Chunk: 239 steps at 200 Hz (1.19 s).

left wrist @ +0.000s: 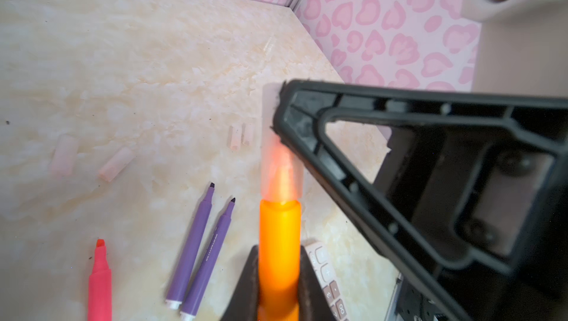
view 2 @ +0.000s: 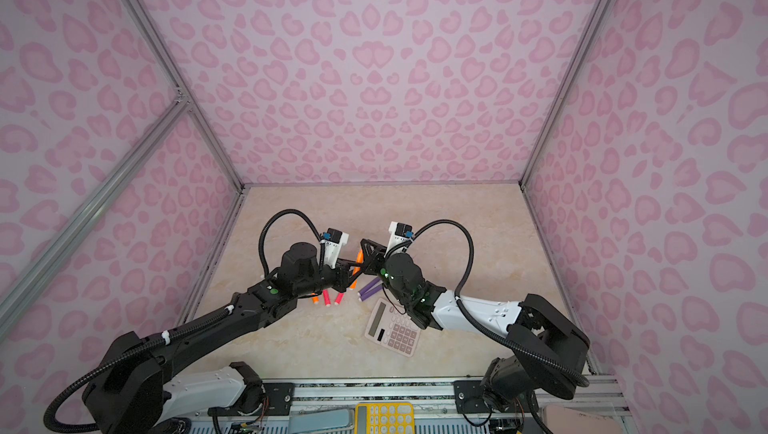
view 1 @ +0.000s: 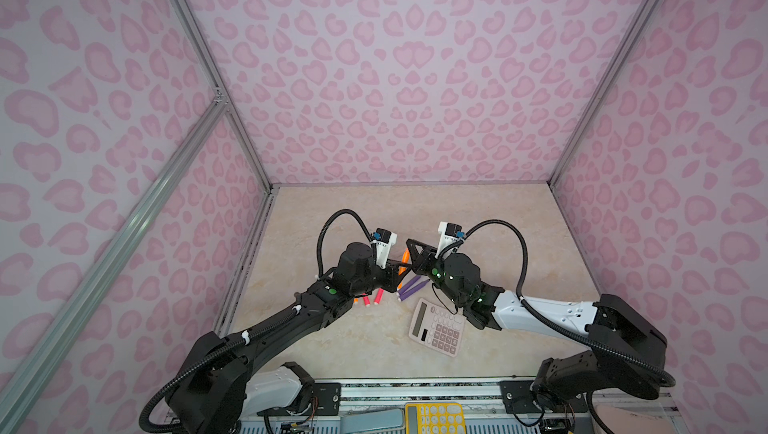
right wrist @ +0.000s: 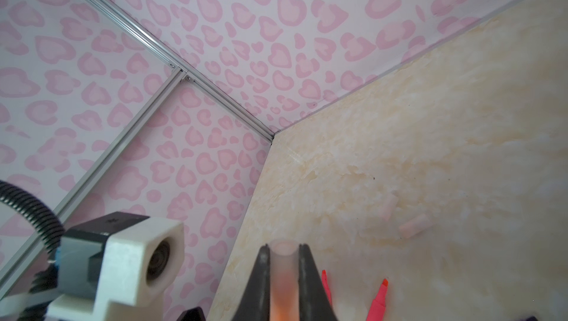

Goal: Insert the pens into the pen caps
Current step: 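Push the pink cap down onto the orange highlighter tip with the right gripper, then open the right gripper to release the capped highlighter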

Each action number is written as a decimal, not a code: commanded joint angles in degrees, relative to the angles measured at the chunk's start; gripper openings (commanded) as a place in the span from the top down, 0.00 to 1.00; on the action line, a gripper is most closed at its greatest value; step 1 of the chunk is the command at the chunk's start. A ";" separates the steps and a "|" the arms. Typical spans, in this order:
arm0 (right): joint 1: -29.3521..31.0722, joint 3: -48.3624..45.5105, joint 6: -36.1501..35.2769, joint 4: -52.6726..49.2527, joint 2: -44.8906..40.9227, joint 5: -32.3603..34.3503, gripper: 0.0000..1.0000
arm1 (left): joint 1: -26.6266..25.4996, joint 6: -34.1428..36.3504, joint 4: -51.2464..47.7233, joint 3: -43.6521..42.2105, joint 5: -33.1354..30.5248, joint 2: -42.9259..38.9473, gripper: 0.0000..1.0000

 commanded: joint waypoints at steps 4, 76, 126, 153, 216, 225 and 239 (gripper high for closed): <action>-0.01 -3.46 -3.25 6.43 -0.38 -7.10 0.92 | 1.97 -3.11 9.33 -0.29 0.40 -0.86 0.96; -0.20 -8.19 -4.62 17.06 -1.49 -11.38 0.90 | 2.22 -2.88 10.25 -1.28 2.09 -4.11 0.96; -0.12 -8.03 -5.54 14.32 -3.54 -10.40 0.74 | 2.16 -1.21 8.25 -0.75 1.11 -5.00 0.96; -0.15 -7.81 -6.06 11.20 -5.31 -8.93 0.58 | 2.02 -0.98 7.79 -0.54 0.65 -4.61 0.96; -0.22 -7.14 -7.75 5.54 -9.39 -5.28 0.31 | 1.32 -0.39 6.83 0.28 -0.07 -3.54 0.96; -0.29 -6.54 -8.02 4.50 -9.65 -4.16 0.27 | 0.93 -0.05 5.79 0.94 -0.88 -3.06 0.96; -1.23 -4.29 -7.88 0.36 -9.86 -3.95 0.24 | 0.02 0.78 5.25 1.52 -1.18 -2.39 0.96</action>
